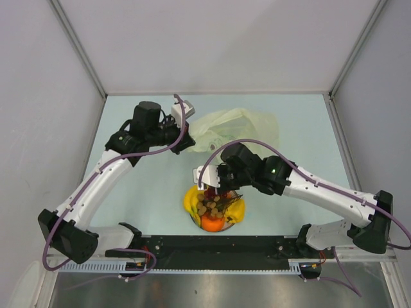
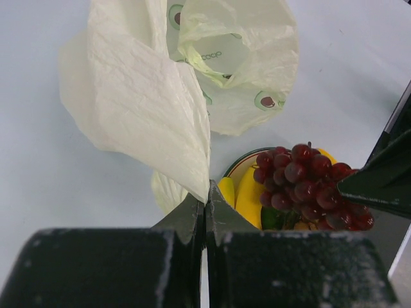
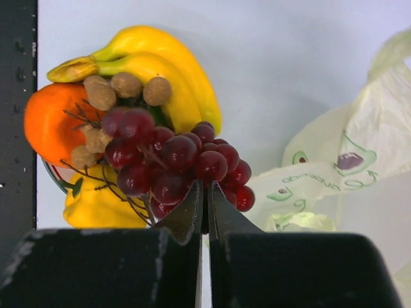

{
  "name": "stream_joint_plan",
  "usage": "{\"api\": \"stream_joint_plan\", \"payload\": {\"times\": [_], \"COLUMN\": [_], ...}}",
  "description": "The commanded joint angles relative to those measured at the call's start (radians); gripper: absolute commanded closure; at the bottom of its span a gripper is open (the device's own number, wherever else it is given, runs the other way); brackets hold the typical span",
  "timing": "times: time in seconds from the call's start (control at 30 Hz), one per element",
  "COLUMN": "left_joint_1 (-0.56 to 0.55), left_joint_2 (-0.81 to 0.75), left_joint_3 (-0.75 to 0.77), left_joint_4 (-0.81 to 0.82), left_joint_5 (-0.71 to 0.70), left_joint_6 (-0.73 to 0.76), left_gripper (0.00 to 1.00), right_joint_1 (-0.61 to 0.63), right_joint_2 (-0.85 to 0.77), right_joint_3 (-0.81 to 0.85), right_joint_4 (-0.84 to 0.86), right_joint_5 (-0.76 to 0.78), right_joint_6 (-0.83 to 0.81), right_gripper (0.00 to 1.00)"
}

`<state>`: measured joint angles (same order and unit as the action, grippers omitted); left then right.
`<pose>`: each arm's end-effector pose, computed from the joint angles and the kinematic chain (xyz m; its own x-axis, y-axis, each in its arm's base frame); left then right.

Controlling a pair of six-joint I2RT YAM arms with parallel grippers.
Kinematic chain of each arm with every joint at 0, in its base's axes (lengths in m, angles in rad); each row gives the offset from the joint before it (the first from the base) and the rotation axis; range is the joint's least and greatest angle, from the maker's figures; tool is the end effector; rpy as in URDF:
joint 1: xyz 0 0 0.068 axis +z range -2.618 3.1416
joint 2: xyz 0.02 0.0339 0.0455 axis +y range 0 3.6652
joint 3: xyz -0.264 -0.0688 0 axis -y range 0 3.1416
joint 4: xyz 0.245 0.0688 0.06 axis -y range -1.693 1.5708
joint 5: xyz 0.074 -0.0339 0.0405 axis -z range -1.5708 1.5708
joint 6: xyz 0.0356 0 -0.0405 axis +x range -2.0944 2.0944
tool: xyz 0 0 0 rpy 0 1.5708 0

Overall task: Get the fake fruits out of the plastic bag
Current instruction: Place the fake fruit on the plate.

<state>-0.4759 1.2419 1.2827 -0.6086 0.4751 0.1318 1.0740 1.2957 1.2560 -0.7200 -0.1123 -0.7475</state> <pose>0.2291 -0.1364 0.3765 -0.3753 0.3249 -0.8681 0.8065 0.5761 -0.1331 0.1275 0.2435 0.3425 0.3795 -0.7174 -0.5842 -0.8922 -0.1166 -0.4363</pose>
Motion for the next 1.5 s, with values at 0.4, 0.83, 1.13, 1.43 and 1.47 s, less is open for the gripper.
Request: {"api": "stream_joint_plan", "payload": {"times": [0.4, 0.83, 1.13, 1.43, 1.47], "left_joint_1": [0.02, 0.022, 0.023, 0.025, 0.025], "left_joint_2": [-0.045, -0.059, -0.067, -0.067, -0.065], "left_joint_3": [-0.025, -0.04, -0.049, -0.056, -0.057], "left_joint_4": [0.044, 0.052, 0.058, 0.059, 0.058], "left_joint_5": [0.031, 0.043, 0.049, 0.053, 0.053], "left_joint_6": [-0.014, -0.023, -0.029, -0.031, -0.032], "left_gripper": [1.0, 1.0, 1.0, 1.0, 1.0], "right_joint_1": [0.145, 0.211, 0.214, 0.218, 0.216], "right_joint_2": [0.062, 0.12, 0.119, 0.099, 0.096], "right_joint_3": [0.003, -0.027, -0.053, -0.056, -0.056], "right_joint_4": [0.054, 0.079, 0.067, 0.038, 0.028], "right_joint_5": [0.042, 0.062, 0.051, 0.01, -0.01], "right_joint_6": [-0.05, -0.069, -0.069, -0.072, -0.075], "right_gripper": [1.0, 1.0, 0.99, 0.91, 0.91]}}
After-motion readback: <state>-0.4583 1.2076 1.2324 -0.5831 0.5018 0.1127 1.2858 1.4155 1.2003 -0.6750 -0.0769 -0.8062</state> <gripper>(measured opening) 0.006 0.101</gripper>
